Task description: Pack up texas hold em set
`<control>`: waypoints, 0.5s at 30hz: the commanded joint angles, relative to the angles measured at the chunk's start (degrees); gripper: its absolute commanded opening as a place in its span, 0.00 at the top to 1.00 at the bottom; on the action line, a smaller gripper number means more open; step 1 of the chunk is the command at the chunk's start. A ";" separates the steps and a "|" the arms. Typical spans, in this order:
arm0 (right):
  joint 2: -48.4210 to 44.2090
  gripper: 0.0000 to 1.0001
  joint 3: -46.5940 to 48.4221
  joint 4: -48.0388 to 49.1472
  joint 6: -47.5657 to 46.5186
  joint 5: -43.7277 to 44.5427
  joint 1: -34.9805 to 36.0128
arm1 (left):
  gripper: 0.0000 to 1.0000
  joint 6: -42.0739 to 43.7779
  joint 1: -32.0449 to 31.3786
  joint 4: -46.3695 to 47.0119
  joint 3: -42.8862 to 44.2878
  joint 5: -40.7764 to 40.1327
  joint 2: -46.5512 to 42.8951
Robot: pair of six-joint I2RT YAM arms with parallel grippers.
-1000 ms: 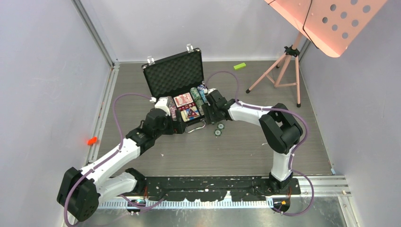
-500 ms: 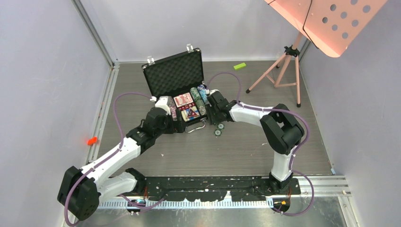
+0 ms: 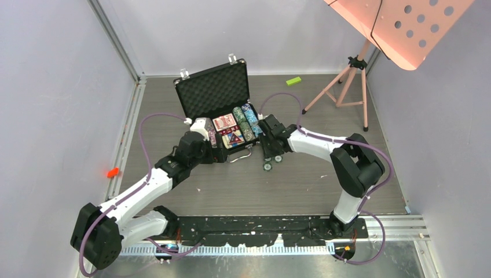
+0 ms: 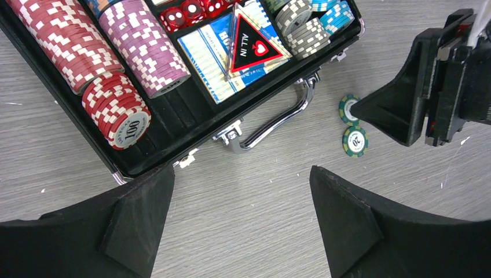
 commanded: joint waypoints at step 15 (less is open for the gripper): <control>-2.35 0.38 5.49 -5.71 -0.29 1.15 1.82 | 0.10 -0.80 0.28 2.47 1.86 1.26 0.00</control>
